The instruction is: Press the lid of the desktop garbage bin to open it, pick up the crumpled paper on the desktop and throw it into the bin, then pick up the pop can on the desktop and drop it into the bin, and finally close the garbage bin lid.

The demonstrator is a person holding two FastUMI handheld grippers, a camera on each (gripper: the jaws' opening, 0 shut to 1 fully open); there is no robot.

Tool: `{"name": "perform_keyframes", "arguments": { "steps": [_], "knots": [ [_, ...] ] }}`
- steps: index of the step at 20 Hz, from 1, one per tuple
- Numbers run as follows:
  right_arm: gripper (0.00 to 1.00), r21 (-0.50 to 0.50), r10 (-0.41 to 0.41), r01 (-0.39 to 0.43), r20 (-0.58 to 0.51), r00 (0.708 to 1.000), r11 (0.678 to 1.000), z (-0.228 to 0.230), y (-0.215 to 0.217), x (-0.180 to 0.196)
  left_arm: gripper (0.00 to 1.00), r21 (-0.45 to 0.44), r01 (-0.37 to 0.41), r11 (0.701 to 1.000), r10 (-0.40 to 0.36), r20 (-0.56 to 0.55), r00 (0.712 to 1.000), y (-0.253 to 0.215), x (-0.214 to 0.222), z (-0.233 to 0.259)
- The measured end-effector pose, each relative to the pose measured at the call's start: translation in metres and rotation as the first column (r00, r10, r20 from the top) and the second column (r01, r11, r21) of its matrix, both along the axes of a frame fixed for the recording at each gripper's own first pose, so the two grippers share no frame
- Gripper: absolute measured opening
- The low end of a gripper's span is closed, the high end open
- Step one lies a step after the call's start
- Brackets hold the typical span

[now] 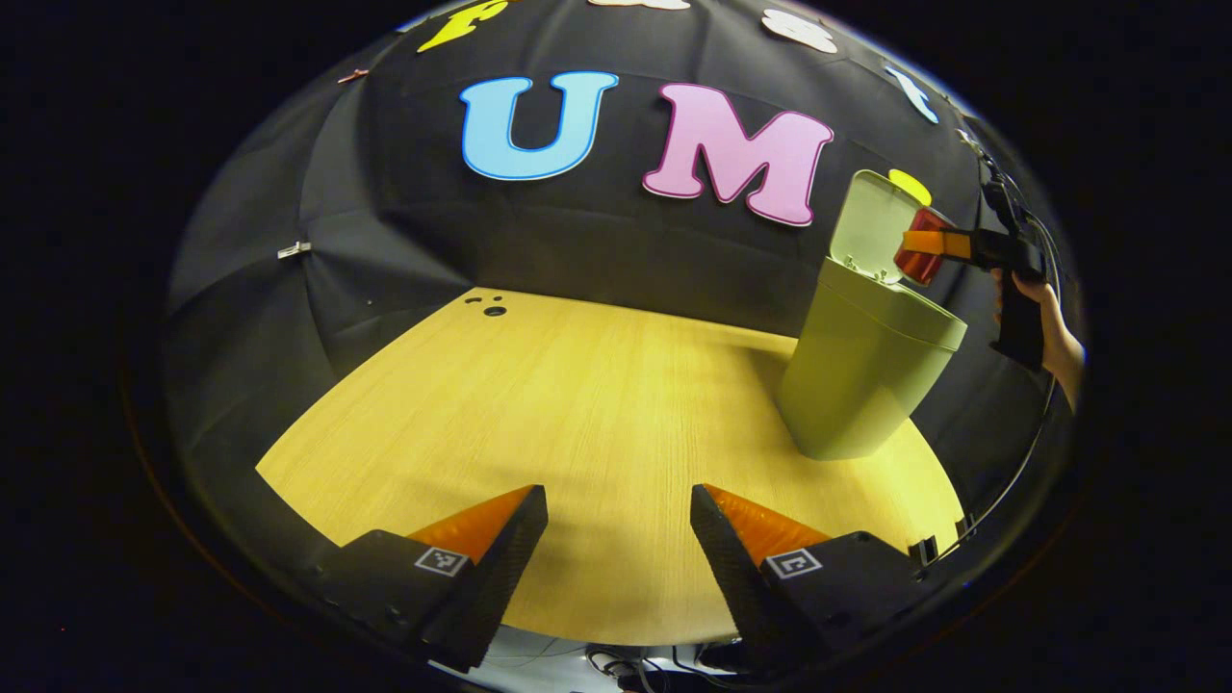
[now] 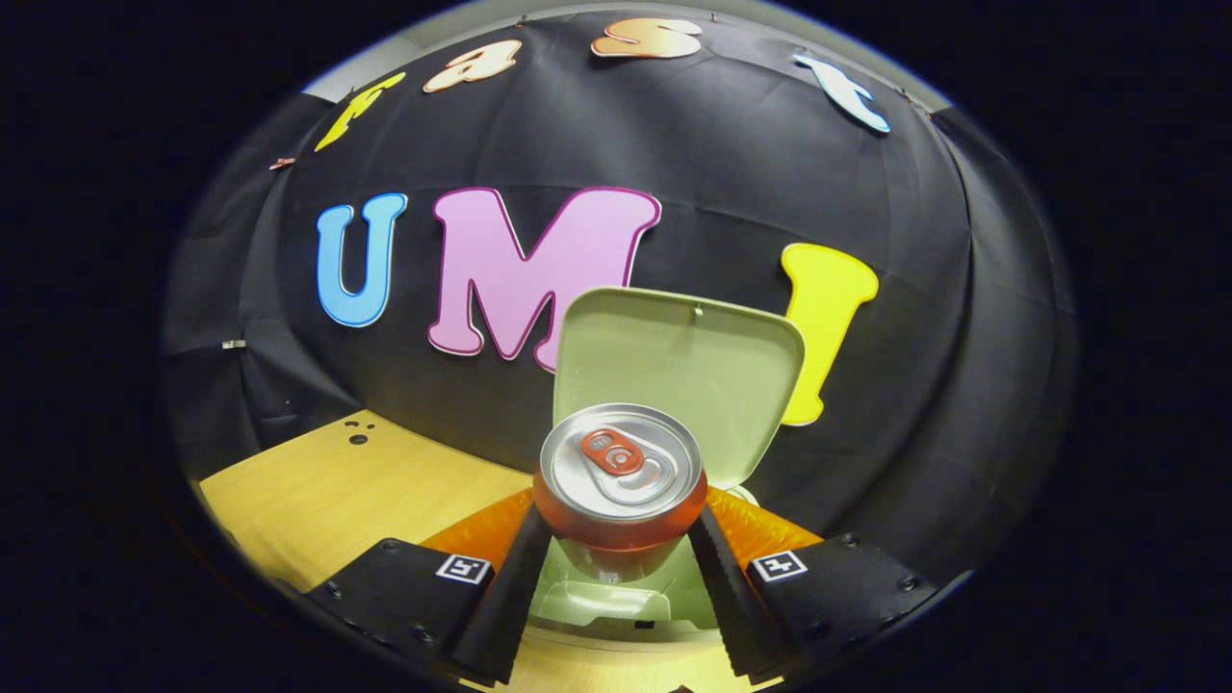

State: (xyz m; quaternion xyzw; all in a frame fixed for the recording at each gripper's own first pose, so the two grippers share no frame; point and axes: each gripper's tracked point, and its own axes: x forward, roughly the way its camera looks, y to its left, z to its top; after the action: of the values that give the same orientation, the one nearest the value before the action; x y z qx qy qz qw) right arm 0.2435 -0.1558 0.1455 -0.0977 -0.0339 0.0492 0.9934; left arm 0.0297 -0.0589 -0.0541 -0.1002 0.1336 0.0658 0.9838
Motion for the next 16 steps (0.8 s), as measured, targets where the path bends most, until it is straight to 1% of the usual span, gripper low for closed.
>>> {"name": "perform_keyframes", "arguments": {
  "steps": [4,6,9,11,12,13,16],
  "knots": [
    [0.83,-0.005,-0.008,0.008,-0.050,0.999,1.000,-0.025,-0.006,0.011,0.96,0.018,0.013,1.000,-0.013,-0.018,1.000,-0.008,0.004,-0.004],
    [0.83,0.001,-0.010,0.010,-0.077,0.997,1.000,-0.033,-0.007,0.015,0.96,0.010,0.009,1.000,-0.008,-0.027,1.000,-0.009,0.005,-0.006],
    [0.85,0.017,-0.006,0.007,-0.084,0.996,1.000,-0.034,-0.005,0.019,0.96,-0.006,-0.003,1.000,0.003,-0.043,0.999,-0.005,0.007,-0.009],
    [0.87,0.016,0.000,0.001,-0.073,0.997,1.000,-0.032,-0.002,0.019,0.96,-0.014,-0.011,1.000,0.010,-0.040,0.999,-0.004,0.008,-0.008],
    [0.92,0.013,0.003,-0.002,-0.069,0.998,1.000,-0.031,-0.001,0.019,0.96,-0.015,-0.014,1.000,0.013,-0.040,0.999,-0.003,0.008,-0.008],
    [0.94,0.012,0.008,-0.007,-0.069,0.998,1.000,-0.031,0.001,0.018,0.96,-0.015,-0.016,1.000,0.016,-0.041,0.999,-0.002,0.008,-0.009],
    [0.98,0.016,0.021,-0.020,-0.053,0.998,1.000,-0.020,0.008,0.012,0.96,-0.018,-0.026,0.999,0.026,-0.044,0.999,0.001,0.006,-0.011]
  ]
}}
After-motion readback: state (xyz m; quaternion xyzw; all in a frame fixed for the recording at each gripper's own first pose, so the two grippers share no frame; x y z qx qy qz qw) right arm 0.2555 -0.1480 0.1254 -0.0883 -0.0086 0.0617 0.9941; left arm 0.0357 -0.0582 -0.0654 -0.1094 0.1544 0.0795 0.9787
